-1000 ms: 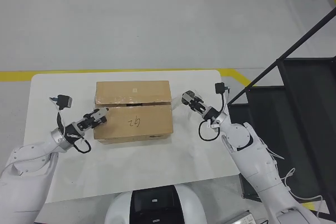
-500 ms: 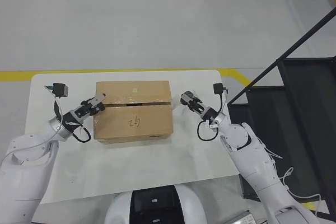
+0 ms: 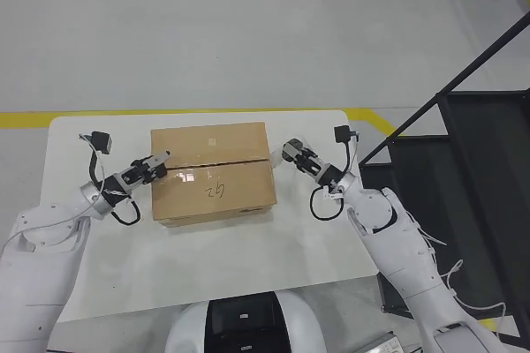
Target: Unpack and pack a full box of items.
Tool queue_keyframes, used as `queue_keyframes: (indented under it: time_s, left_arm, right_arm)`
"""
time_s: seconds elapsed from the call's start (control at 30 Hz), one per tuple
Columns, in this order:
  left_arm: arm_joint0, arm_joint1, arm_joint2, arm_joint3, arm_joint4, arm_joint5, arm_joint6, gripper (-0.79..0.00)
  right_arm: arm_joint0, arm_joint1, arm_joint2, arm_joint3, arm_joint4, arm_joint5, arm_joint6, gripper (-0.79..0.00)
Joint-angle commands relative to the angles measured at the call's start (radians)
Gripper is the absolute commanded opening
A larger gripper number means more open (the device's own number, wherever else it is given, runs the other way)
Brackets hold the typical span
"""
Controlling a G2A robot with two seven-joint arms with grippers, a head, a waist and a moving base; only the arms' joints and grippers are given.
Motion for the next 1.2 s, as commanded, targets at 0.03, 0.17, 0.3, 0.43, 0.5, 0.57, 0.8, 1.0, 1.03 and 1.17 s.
queue_keyframes:
  time_s: [0.03,0.17,0.3,0.43,0.5,0.57,0.8,1.0,1.03,1.17]
  left_arm:
    - [0.014,0.003,-0.010,-0.011,0.002,0.001,0.000,0.000]
    - [0.025,0.004,-0.014,-0.010,-0.003,0.000,0.000,0.000]
    - [0.028,0.004,-0.009,-0.002,0.001,-0.005,0.004,0.000]
    - [0.030,0.003,-0.005,-0.001,-0.001,-0.009,0.010,0.000]
    - [0.032,0.003,-0.003,-0.004,-0.002,-0.010,0.009,0.000]
    - [0.033,0.003,-0.004,-0.007,-0.001,-0.012,0.008,0.000]
    - [0.039,0.004,-0.002,-0.015,-0.011,-0.018,0.007,0.000]
    - [0.048,0.004,0.000,-0.019,-0.020,-0.024,0.005,0.000]
    - [0.050,0.004,-0.001,-0.020,-0.020,-0.026,0.005,0.000]
    - [0.055,0.005,-0.003,-0.018,-0.023,-0.028,0.004,0.000]
  right_arm:
    - [0.031,-0.004,-0.026,-0.004,-0.030,-0.005,0.011,-0.785]
    - [0.075,-0.011,-0.068,-0.003,-0.090,0.000,0.038,-0.785]
    - [0.117,-0.017,-0.111,0.008,-0.132,0.026,0.086,-0.785]
    - [0.156,-0.022,-0.147,0.033,-0.157,0.055,0.144,-0.785]
    - [0.171,-0.024,-0.160,0.039,-0.178,0.067,0.168,-0.785]
    - [0.185,-0.024,-0.172,0.041,-0.207,0.089,0.199,-0.785]
    - [0.228,-0.032,-0.220,0.036,-0.264,0.137,0.257,-0.785]
    - [0.264,-0.045,-0.258,0.044,-0.289,0.144,0.225,-0.785]
    - [0.267,-0.047,-0.263,0.045,-0.289,0.144,0.221,-0.785]
    - [0.280,-0.054,-0.284,0.057,-0.288,0.161,0.235,-0.785]
